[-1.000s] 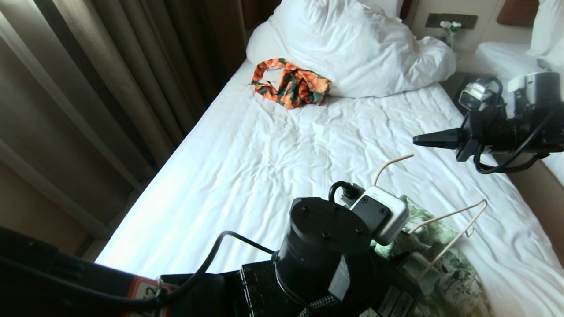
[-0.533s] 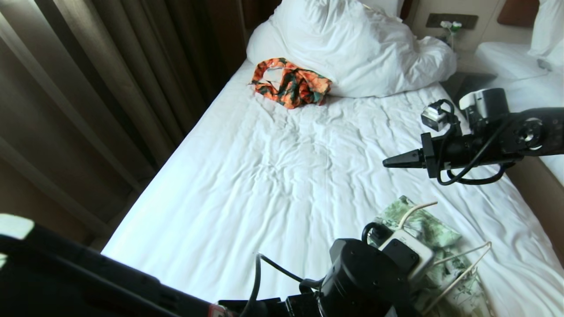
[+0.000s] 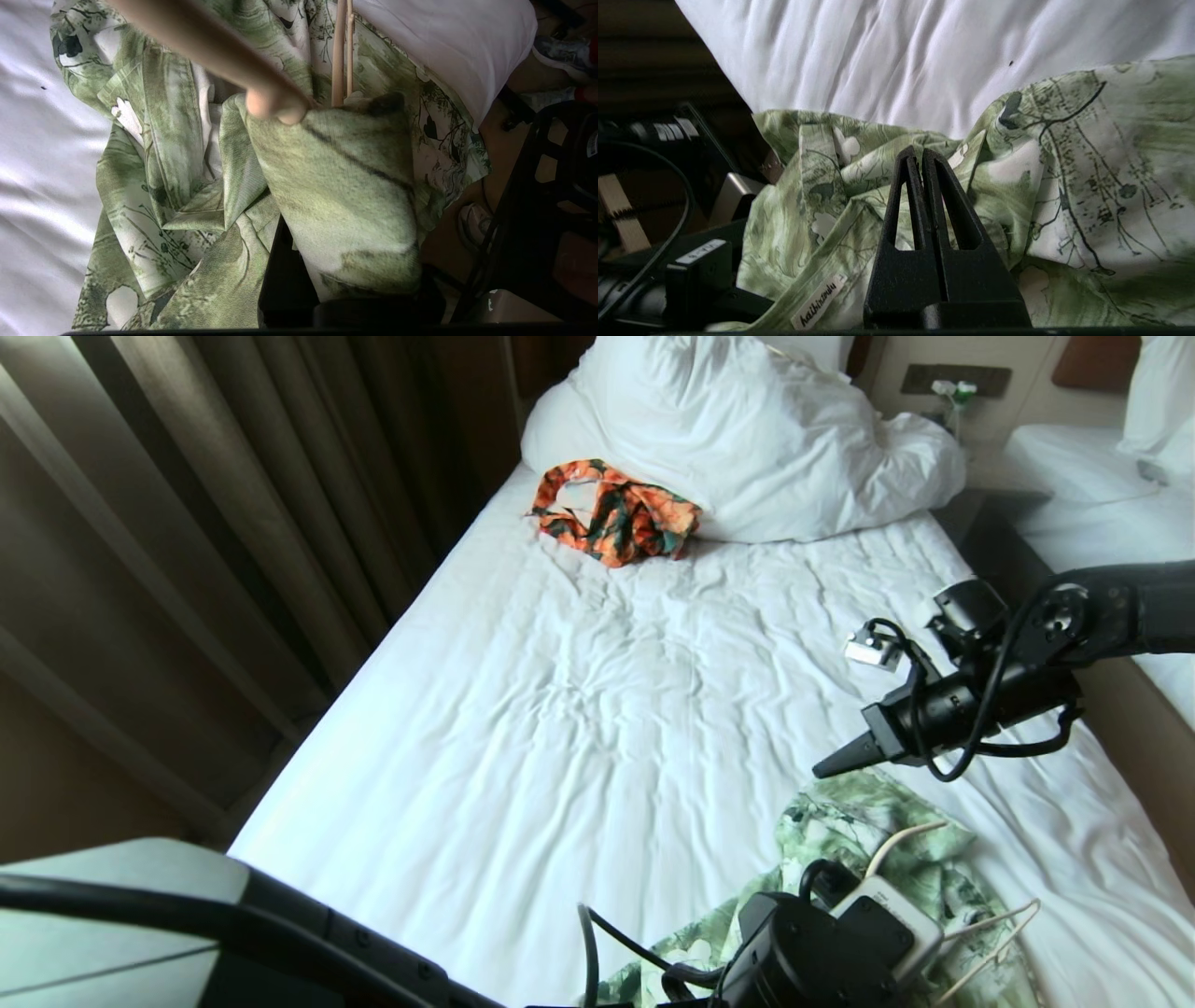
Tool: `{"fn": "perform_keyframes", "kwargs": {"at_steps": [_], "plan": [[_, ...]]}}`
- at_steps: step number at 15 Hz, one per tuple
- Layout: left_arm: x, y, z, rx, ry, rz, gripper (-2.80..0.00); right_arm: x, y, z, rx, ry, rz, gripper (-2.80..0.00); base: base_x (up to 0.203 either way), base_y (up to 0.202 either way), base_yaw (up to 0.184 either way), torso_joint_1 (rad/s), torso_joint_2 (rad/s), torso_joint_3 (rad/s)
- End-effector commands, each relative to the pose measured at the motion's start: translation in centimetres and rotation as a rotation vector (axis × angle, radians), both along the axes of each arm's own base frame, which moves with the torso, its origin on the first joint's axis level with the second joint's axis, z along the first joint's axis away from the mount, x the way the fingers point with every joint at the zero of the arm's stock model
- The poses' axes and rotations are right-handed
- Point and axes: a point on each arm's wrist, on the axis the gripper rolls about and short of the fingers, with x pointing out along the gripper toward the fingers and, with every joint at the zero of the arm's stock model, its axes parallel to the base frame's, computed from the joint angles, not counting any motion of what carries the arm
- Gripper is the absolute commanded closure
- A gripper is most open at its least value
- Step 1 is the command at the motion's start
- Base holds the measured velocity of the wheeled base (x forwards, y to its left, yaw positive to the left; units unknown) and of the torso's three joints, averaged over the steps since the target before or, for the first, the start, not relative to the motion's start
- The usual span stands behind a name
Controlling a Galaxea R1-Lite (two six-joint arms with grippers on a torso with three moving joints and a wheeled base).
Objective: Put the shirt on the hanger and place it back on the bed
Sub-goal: Hook the other side of the shirt onto the hanger
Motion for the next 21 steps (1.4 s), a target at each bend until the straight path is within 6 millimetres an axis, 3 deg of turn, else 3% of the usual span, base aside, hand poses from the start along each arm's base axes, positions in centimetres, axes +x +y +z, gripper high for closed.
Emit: {"fn": "perform_keyframes", "kwargs": {"at_steps": [1, 3, 12, 14, 15, 18, 21], "plan": [[0.0, -0.1, -0.4, 0.007, 0.002, 0.000, 0.00, -0.1, 0.0, -0.8, -0.038, 0.013, 0.048, 0.00, 0.000, 0.000, 0.000, 0.000, 0.00, 0.000], [0.0, -0.1, -0.4, 0.007, 0.002, 0.000, 0.00, -0.4, -0.2, -1.6, -0.116, 0.031, 0.079, 0.00, 0.000, 0.000, 0.000, 0.000, 0.00, 0.000], [-0.3, -0.5, -0.3, 0.000, -0.004, -0.010, 0.00, 0.3, -0.8, -5.2, -0.148, 0.125, 0.157, 0.00, 0.000, 0.000, 0.000, 0.000, 0.00, 0.000], [-0.3, -0.7, -0.1, -0.008, -0.006, -0.011, 0.00, 0.3, -0.7, -5.1, -0.151, 0.123, 0.159, 0.00, 0.000, 0.000, 0.000, 0.000, 0.00, 0.000], [-0.2, -0.6, -0.1, -0.007, -0.007, -0.008, 0.00, 0.1, -0.8, -4.7, -0.152, 0.113, 0.158, -2.80, 0.000, 0.000, 0.000, 0.000, 0.00, 0.000], [-0.2, -0.6, -0.1, -0.007, -0.007, -0.008, 0.00, -0.5, -1.2, -3.3, -0.148, 0.078, 0.150, -2.80, 0.000, 0.000, 0.000, 0.000, 0.00, 0.000], [-0.2, -0.6, -0.1, -0.006, -0.006, -0.008, 0.00, 0.0, -1.2, -4.8, -0.155, 0.105, 0.172, -2.80, 0.000, 0.000, 0.000, 0.000, 0.00, 0.000]]}}
